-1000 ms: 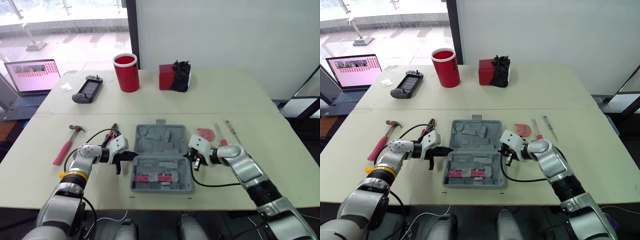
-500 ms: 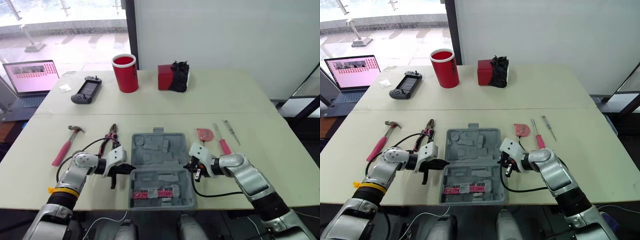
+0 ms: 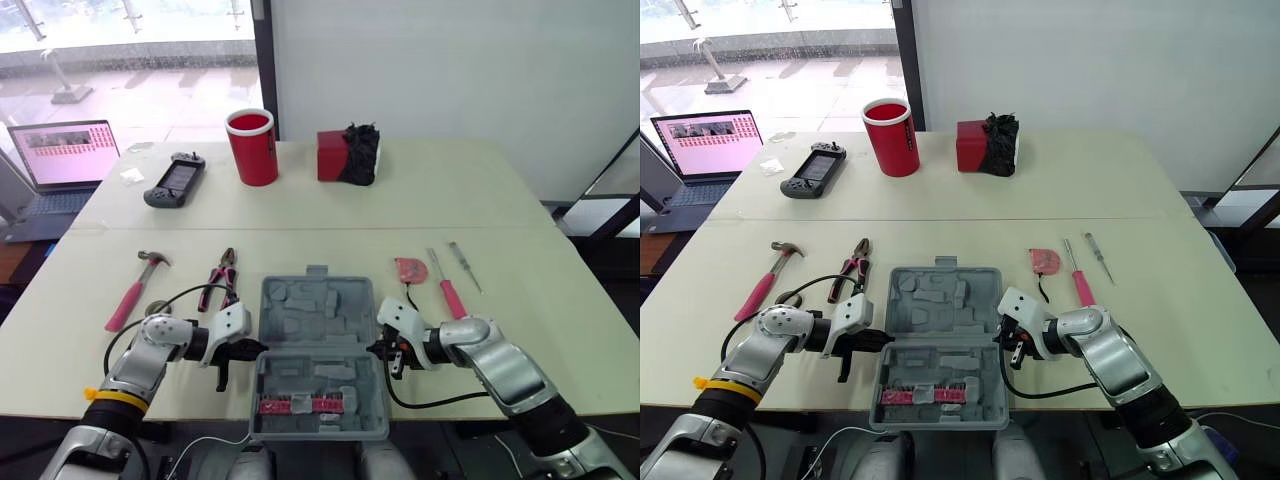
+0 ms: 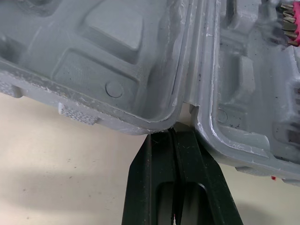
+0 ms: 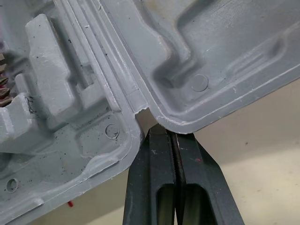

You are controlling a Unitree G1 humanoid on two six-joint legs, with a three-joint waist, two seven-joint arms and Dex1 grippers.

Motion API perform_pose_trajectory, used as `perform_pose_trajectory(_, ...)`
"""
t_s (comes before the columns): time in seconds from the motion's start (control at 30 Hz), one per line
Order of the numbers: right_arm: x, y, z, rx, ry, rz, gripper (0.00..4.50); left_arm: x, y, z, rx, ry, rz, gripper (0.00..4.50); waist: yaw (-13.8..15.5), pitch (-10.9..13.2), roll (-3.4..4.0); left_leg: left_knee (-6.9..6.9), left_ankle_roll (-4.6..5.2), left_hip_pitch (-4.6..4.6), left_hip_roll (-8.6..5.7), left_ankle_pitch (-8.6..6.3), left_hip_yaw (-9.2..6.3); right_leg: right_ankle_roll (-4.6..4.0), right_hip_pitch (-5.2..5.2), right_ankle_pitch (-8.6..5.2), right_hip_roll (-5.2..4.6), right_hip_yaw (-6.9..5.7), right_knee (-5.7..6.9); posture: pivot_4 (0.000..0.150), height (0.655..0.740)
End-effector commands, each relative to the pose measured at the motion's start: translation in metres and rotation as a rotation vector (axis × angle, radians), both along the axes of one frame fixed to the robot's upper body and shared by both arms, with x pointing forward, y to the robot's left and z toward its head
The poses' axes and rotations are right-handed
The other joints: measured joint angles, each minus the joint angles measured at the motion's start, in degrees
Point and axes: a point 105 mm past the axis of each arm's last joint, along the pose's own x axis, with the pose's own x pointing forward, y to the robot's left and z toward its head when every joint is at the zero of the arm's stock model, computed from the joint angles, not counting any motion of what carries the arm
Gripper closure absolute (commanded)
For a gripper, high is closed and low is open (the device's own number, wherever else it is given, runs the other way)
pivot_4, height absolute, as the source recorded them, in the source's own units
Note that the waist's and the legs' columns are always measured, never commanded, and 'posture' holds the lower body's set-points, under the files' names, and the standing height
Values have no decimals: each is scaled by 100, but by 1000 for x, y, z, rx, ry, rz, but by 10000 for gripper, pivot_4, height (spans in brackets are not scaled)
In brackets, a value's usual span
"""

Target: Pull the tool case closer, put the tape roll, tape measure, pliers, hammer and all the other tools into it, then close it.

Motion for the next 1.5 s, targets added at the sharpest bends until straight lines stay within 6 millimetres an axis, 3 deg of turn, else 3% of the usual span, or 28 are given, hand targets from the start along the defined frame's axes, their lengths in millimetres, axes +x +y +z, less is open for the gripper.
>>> perform_pose_trajectory(0.03, -22, 16, -12, 28, 96, 80, 44443, -11, -10, -6, -3, 34, -58, 45000, 1, -4, -2, 0, 0, 0, 0, 0, 0, 0, 0, 0, 0, 0, 0, 1500, 7400)
perform_pose_trajectory(0.43, -23, 15, -14, 19, 118, 68, 44443, -15, -10, -10, -4, 64, -44, 45000, 2, -14, -11, 0, 0, 0, 0, 0, 0, -2, 0, -1, 0, 0, -2, 1500, 7400)
perform_pose_trajectory(0.57, -13, 3, -16, -20, 86, 19, 44443, -2, 9, -9, 42, 25, 45, 45000, -2, -23, -19, 0, 0, 0, 0, 0, 0, -2, 0, -1, 0, 0, -2, 1500, 7400)
perform_pose_trajectory(0.87, -4, -16, -4, -22, 50, -6, 44443, 0, 29, 0, 26, 18, 107, 45000, -2, -23, -19, -2, 0, -1, 1, 0, 0, -2, -3, -2, 0, 0, -5, 1500, 7400)
perform_pose_trajectory(1.0, -1, -17, 4, -21, 20, 15, 44443, -2, 26, 1, 3, 19, 110, 45000, 2, -22, -19, -2, 0, -3, 1, 0, 0, -3, -4, -2, -1, 0, -6, 1500, 7400)
perform_pose_trajectory(1.27, -6, -2, 11, 12, 14, 67, 44443, -15, 0, 1, -69, 63, 44, 45000, 6, -21, -19, -2, 0, -7, 0, 0, 0, -3, -6, -2, -1, 0, -8, 1500, 7400)
perform_pose_trajectory(1.5, -15, 4, 8, 9, 39, 99, 44443, -25, -4, -1, -69, 99, 23, 45000, 4, -21, -19, -3, 0, -9, 1, 0, 0, -3, -11, -3, -1, 0, -9, 1500, 7400)
